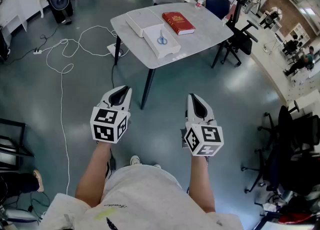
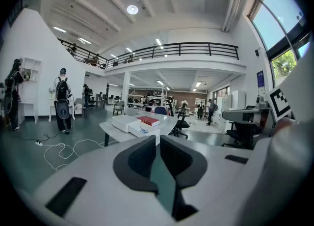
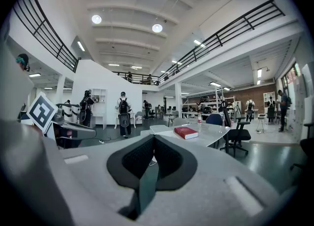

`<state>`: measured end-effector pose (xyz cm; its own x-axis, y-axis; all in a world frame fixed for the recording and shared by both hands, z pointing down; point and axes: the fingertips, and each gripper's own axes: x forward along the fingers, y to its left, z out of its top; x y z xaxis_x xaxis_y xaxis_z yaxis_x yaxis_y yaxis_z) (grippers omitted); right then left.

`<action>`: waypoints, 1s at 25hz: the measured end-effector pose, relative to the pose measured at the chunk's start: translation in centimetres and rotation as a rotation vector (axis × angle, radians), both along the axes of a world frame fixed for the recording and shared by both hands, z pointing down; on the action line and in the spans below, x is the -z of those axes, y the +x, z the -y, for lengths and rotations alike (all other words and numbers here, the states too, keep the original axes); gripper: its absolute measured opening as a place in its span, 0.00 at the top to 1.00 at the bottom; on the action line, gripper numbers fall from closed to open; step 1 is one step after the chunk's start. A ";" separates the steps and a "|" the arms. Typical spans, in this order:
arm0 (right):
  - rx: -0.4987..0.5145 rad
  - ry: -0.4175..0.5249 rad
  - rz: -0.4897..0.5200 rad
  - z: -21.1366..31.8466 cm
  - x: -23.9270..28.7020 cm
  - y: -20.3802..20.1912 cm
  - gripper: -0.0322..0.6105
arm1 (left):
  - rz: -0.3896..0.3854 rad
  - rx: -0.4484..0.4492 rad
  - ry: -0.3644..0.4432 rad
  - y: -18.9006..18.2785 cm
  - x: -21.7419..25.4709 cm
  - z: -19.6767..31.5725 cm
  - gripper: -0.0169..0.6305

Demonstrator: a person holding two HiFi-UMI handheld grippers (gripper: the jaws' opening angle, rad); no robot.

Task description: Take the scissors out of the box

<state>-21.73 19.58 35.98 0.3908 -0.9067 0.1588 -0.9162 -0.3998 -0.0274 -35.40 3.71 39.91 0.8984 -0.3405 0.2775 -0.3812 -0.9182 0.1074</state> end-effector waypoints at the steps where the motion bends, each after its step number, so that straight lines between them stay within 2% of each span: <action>1: -0.003 0.001 0.001 0.0 0.0 0.1 0.94 | 0.002 0.000 -0.002 0.0 -0.1 0.0 0.93; 15: -0.025 0.031 0.028 0.5 -0.4 -0.1 0.94 | -0.001 0.006 -0.013 0.0 -0.7 0.7 0.92; 25: -0.033 0.044 0.037 1.9 -0.9 2.1 0.94 | -0.014 -0.028 -0.010 2.7 -1.1 1.7 0.92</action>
<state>-19.58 17.68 36.88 0.4154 -0.8998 0.1337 -0.9005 -0.4275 -0.0792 -32.68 2.02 40.98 0.9115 -0.3120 0.2681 -0.3533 -0.9276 0.1217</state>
